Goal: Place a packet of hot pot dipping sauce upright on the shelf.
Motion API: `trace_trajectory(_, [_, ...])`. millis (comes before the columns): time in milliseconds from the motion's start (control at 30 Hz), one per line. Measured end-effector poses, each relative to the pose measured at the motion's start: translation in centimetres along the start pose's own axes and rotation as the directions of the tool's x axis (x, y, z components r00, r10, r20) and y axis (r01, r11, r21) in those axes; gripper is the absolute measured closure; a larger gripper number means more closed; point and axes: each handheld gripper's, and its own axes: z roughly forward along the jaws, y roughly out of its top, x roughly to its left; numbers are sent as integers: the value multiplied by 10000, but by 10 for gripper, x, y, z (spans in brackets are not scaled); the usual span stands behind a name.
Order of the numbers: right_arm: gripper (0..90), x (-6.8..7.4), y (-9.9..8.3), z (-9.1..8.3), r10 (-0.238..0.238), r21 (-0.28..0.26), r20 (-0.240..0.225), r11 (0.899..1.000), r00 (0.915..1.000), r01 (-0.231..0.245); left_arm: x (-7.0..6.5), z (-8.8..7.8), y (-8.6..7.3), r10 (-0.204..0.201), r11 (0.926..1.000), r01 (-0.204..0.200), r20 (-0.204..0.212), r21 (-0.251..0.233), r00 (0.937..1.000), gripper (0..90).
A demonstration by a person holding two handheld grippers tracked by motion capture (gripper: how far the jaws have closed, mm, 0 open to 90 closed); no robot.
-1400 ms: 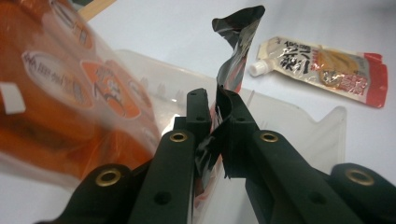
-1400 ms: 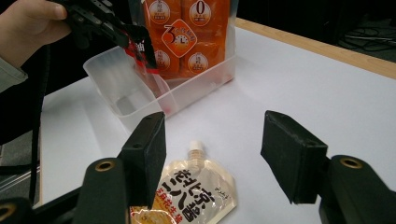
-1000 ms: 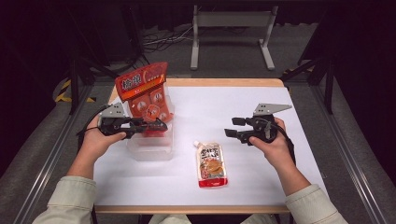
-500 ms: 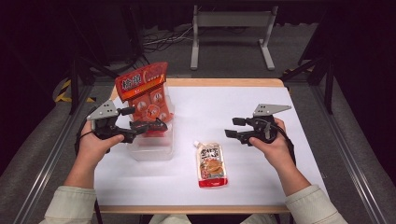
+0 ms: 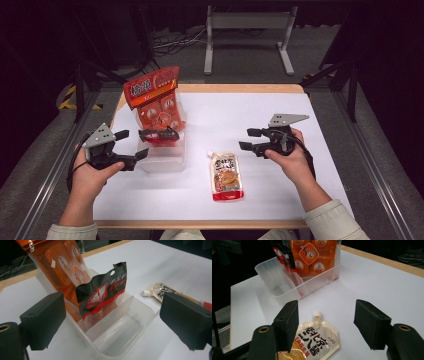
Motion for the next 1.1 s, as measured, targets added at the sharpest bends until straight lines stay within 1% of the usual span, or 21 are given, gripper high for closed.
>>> trace_trajectory(33, [364,0,0,1,-19,38,-16,10000,10000,19,0,-1,-1,-24,10000,24,-3,46,10000,69])
trace_trajectory(67, [362,1,-1,1,-14,60,-17,10000,10000,14,0,-1,-1,39,10000,-39,-7,74,10000,62])
trace_trajectory(100, [360,1,-1,2,-19,59,-37,10000,10000,19,-1,-1,-2,39,9997,-42,93,244,9999,55])
trace_trajectory(133, [357,1,-2,3,-47,82,-55,10000,10000,47,-1,-1,-3,120,9994,-124,138,312,9998,53])
trace_trajectory(167, [355,1,-2,4,-96,117,-52,9999,9999,97,-3,-1,-3,48,9995,-54,193,322,9998,49])
trace_trajectory(233, [354,2,-2,6,-136,154,-40,9998,9999,137,-4,-1,-3,32,9994,-41,272,345,9996,42])
trace_trajectory(267, [352,3,-3,8,-248,263,-35,9993,9997,249,-4,-1,-3,51,9994,-61,273,351,9996,38])
trace_trajectory(333, [352,3,-3,10,-283,315,-55,9991,9996,284,-6,-2,-4,-67,9995,56,370,295,9993,37])
trace_trajectory(433, [347,4,-4,14,-330,459,-67,9984,9994,333,-5,-4,-4,-90,9995,78,382,300,9992,33])
trace_trajectory(533, [348,3,-6,20,-267,721,-111,9970,9996,274,-6,-6,-5,-175,9992,161,365,368,9992,35])
trace_trajectory(600, [348,3,-7,24,-251,896,-143,9956,9996,263,-5,-6,-6,-146,9994,134,358,328,9993,35])
trace_trajectory(667, [347,3,-8,28,-155,1079,-267,9940,9995,183,-5,-6,-6,-171,9994,160,355,315,9992,36])
trace_trajectory(733, [347,4,-8,30,-145,1161,-292,9931,9995,178,-4,-7,-7,-214,9992,201,344,358,9992,37])
trace_trajectory(767, [345,4,-9,35,-159,1328,-286,9909,9995,196,-3,-7,-8,-221,9992,210,312,348,9993,37])
trace_trajectory(867, [340,5,-11,41,-146,1577,-249,9873,9996,184,-3,-8,-9,-306,9989,295,324,354,9990,37])
trace_trajectory(1000, [327,4,-13,47,-137,1719,-152,9850,9998,161,-3,-9,-10,-266,9992,255,377,306,9989,30])
trace_trajectory(1067, [327,3,-15,53,-98,1894,-100,9818,9999,115,-4,-9,-10,-322,9992,312,424,263,9986,28])
trace_trajectory(1100, [327,3,-15,53,-98,1894,-100,9818,9999,115,-4,-9,-10,-322,9992,312,424,263,9986,28])
